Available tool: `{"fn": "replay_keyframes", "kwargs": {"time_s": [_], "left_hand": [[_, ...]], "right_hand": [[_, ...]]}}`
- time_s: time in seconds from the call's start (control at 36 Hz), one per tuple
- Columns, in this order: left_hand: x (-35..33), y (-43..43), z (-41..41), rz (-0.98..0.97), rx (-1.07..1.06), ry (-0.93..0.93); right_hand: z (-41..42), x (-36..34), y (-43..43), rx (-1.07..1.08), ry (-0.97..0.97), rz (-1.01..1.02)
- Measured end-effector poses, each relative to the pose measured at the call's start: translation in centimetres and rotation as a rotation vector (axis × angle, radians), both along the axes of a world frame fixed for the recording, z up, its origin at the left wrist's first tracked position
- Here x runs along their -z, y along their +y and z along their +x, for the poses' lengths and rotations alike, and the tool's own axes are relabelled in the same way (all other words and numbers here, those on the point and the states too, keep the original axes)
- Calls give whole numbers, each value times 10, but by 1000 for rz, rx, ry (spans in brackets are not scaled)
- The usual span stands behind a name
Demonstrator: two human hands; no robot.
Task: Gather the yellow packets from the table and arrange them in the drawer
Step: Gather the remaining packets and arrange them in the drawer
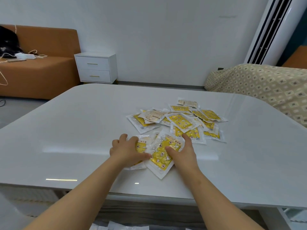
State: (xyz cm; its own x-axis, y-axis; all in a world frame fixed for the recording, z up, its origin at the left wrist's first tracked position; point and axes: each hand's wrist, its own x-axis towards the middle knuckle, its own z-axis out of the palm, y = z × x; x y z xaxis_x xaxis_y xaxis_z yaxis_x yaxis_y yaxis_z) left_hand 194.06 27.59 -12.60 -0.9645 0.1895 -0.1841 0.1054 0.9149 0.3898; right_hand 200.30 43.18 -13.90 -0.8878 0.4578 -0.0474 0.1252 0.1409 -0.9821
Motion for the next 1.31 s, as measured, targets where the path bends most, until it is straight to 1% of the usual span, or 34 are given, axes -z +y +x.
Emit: {"fn": "replay_keyframes", "kwargs": {"time_s": [0.06, 0.08, 0.17, 0.25, 0.31, 0.39, 0.56, 0.61, 0.72, 0.75, 0.81, 0.86, 0.89, 0.97, 1.08, 1.19, 1.31], "left_hand": [[-1, -3, -5, 153, -85, 2], [-2, -5, -7, 198, -112, -4], [-7, -7, -13, 243, -143, -48], [-16, -6, -16, 263, -174, -97], [-20, -3, -17, 267, -179, -100], [-22, 4, -16, 310, -165, -112], [-20, 13, -13, 503, -182, -191], [-17, 13, -13, 600, -203, -243], [-9, 10, -7, 860, -260, -352], [-7, 9, -7, 917, -274, -367], [-4, 7, -6, 1031, -294, -388], [-3, 7, -4, 1095, -286, -384], [-2, 8, -2, 1111, -280, -367], [1, 10, 4, 1164, -247, -306], [3, 8, 8, 1219, -169, -311], [6, 2, 8, 1315, -172, -321], [7, -3, 5, 1385, -235, -221]], "right_hand": [[0, -1, 2, -11, -18, -19], [-1, -1, 2, -12, -34, -31], [-5, -2, 3, -1, -92, -40], [-9, -1, 0, -29, -141, 21], [-10, -1, -2, -43, -155, 19], [-10, -3, 0, -61, -159, -31], [-9, -4, 6, -120, -158, -169], [-8, -4, 7, -132, -149, -175], [-4, -4, 8, -146, -93, -190], [-2, -3, 9, -137, -72, -236], [2, -3, 14, -118, -18, -427], [6, -4, 18, -122, 32, -608], [6, -4, 19, -127, 42, -634], [6, -4, 18, -150, 44, -588], [3, -2, 16, -174, 25, -505], [2, -1, 16, -169, 37, -496], [1, 2, 19, -91, 91, -568]]}}
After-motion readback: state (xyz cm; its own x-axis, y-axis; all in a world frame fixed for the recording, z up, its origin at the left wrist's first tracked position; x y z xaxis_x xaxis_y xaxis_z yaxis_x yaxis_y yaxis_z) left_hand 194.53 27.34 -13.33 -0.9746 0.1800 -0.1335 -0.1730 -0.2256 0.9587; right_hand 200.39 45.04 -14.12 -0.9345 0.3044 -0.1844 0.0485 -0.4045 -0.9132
